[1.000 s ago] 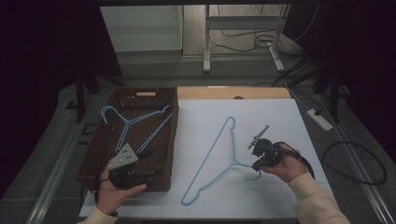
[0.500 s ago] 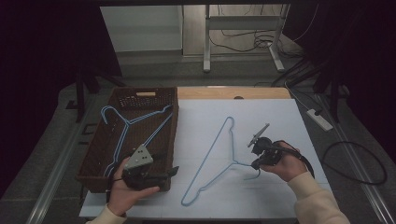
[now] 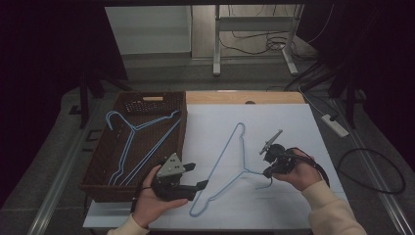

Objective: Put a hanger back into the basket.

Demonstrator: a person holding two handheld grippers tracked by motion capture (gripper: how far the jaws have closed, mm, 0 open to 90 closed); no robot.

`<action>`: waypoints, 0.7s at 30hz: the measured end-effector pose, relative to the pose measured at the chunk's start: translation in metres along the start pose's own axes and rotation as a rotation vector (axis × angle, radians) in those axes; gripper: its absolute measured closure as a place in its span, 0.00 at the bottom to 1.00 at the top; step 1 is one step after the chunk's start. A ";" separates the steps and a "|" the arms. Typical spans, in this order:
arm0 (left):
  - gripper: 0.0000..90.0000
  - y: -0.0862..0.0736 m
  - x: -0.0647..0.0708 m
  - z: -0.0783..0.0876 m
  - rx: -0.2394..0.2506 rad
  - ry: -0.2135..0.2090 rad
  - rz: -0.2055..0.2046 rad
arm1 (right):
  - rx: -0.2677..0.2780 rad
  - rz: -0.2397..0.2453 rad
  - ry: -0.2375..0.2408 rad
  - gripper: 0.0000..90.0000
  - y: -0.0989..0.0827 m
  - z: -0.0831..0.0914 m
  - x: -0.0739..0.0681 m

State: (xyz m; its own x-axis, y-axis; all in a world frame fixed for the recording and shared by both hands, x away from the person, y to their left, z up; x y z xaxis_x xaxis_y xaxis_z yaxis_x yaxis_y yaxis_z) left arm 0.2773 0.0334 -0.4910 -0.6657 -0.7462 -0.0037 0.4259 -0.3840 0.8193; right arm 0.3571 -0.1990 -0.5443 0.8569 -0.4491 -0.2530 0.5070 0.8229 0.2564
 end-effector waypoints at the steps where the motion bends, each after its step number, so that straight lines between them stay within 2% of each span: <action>1: 0.34 0.000 0.000 0.000 0.000 0.000 0.000 | 0.000 0.000 0.000 0.96 0.000 0.000 0.000; 2: 0.34 0.001 0.006 -0.006 -0.013 -0.010 -0.007 | -0.002 -0.002 0.001 0.96 0.000 0.000 -0.001; 7: 0.34 -0.001 0.019 -0.022 -0.056 -0.031 -0.023 | 0.000 -0.002 0.000 0.96 0.000 0.000 -0.001; 11: 0.34 -0.003 0.025 -0.034 -0.088 -0.043 -0.020 | 0.000 -0.002 0.000 0.96 0.000 0.000 -0.001; 16: 0.34 -0.006 0.031 -0.047 -0.119 -0.054 -0.036 | 0.002 0.001 -0.002 0.96 0.000 0.000 -0.002; 21: 0.34 -0.013 0.037 -0.064 -0.172 -0.053 -0.058 | -0.001 0.003 -0.004 0.96 0.000 0.001 -0.002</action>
State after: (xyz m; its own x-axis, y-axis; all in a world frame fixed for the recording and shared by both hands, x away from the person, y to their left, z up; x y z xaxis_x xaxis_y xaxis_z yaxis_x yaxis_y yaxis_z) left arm 0.2863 -0.0237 -0.5386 -0.7217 -0.6921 -0.0143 0.4813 -0.5165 0.7082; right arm 0.3555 -0.1984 -0.5433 0.8585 -0.4482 -0.2490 0.5047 0.8245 0.2559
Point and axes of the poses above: each handheld gripper's, and its own axes: z roughly backward along the jaws, y roughly out of its top, x roughly to its right, the point moved 10 cm from there along -z, roughly forward along the jaws, and after that the axes turned 13 degrees about y, right-handed, at the moved point
